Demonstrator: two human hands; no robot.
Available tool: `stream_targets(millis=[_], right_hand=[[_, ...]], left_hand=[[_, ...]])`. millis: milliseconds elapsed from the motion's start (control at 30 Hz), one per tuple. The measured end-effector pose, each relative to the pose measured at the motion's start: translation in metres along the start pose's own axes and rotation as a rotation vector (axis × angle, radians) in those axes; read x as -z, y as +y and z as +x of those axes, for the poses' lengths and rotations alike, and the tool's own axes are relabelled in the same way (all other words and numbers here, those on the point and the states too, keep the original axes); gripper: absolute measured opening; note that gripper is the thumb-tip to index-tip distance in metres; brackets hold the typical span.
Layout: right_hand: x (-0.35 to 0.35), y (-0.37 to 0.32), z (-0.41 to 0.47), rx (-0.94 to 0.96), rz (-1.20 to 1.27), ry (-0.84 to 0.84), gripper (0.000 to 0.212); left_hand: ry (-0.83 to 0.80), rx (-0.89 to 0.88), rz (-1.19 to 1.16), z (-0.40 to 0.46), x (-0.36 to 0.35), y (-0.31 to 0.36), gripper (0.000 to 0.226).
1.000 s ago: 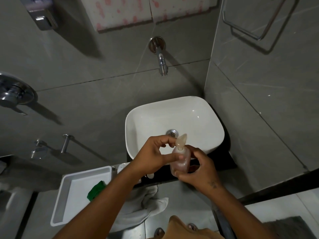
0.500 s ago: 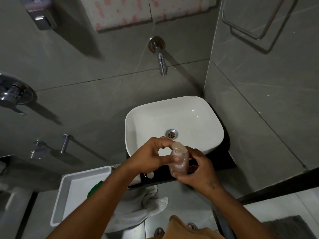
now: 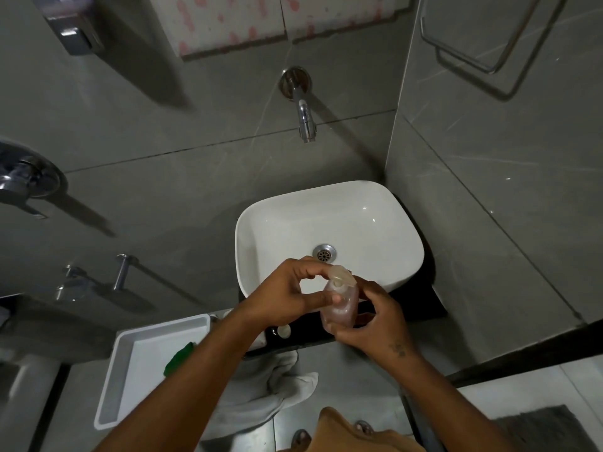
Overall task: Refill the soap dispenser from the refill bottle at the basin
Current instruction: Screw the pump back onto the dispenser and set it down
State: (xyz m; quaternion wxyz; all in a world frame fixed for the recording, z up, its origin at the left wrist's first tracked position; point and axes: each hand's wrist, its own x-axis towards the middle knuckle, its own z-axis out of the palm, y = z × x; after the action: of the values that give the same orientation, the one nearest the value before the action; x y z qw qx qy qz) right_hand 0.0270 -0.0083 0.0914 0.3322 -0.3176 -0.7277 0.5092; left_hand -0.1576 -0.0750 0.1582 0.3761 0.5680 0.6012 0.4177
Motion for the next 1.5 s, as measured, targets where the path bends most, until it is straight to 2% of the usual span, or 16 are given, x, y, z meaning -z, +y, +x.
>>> stream_targets(millis=[67, 133, 167, 200, 267, 333, 400, 533, 600, 700, 800, 967, 1100, 1333, 1400, 1500], right_hand=[[0.002, 0.002, 0.001, -0.011, -0.023, 0.025, 0.072], [0.004, 0.004, 0.002, -0.06, -0.005, 0.086, 0.07], [0.004, 0.007, 0.002, -0.092, 0.007, 0.124, 0.07], [0.005, 0.009, 0.003, -0.122, 0.022, 0.162, 0.069], [0.007, 0.015, 0.003, -0.177, 0.066, 0.213, 0.069], [0.012, 0.02, 0.001, -0.199, 0.104, 0.215, 0.071], [0.018, 0.027, -0.003, -0.207, 0.145, 0.215, 0.069], [0.034, 0.051, -0.017, -0.413, 0.419, 0.301, 0.028], [0.041, 0.063, -0.024, -0.515, 0.499, 0.378, 0.018], [0.052, 0.081, -0.032, -0.603, 0.55, 0.508, 0.021], [0.067, 0.1, -0.034, -0.679, 0.563, 0.593, 0.016], [0.087, 0.139, -0.017, -0.747, 0.585, 0.654, 0.014], [0.095, 0.161, -0.001, -0.728, 0.603, 0.654, 0.014], [0.105, 0.168, 0.015, -0.717, 0.482, 0.575, 0.023], [0.108, 0.163, 0.014, -0.686, 0.355, 0.53, 0.025], [0.115, 0.152, 0.003, -0.52, 0.087, 0.448, 0.037]], left_hand=[[0.16, 0.019, -0.091, -0.002, 0.001, -0.004, 0.037], [0.39, 0.09, -0.288, -0.008, -0.002, -0.015, 0.03], [0.452, 0.134, -0.341, -0.013, -0.009, -0.022, 0.025], [0.457, 0.176, -0.351, -0.019, -0.019, -0.029, 0.024], [0.369, 0.223, -0.352, -0.03, -0.049, -0.037, 0.03], [0.281, 0.181, -0.372, -0.034, -0.076, -0.039, 0.04], [0.268, 0.151, -0.395, -0.029, -0.094, -0.042, 0.05], [0.306, 0.192, -0.353, -0.011, -0.126, -0.054, 0.047], [0.303, 0.18, -0.336, 0.0, -0.146, -0.06, 0.049], [0.263, 0.142, -0.232, 0.021, -0.176, -0.075, 0.056], [0.217, 0.141, -0.175, 0.044, -0.201, -0.093, 0.051], [0.164, 0.134, -0.088, 0.08, -0.227, -0.123, 0.037], [0.193, 0.155, -0.034, 0.102, -0.238, -0.137, 0.038], [0.299, 0.198, -0.073, 0.118, -0.251, -0.146, 0.049], [0.298, 0.227, -0.107, 0.118, -0.253, -0.149, 0.05], [0.269, 0.225, -0.224, 0.116, -0.253, -0.15, 0.047]])
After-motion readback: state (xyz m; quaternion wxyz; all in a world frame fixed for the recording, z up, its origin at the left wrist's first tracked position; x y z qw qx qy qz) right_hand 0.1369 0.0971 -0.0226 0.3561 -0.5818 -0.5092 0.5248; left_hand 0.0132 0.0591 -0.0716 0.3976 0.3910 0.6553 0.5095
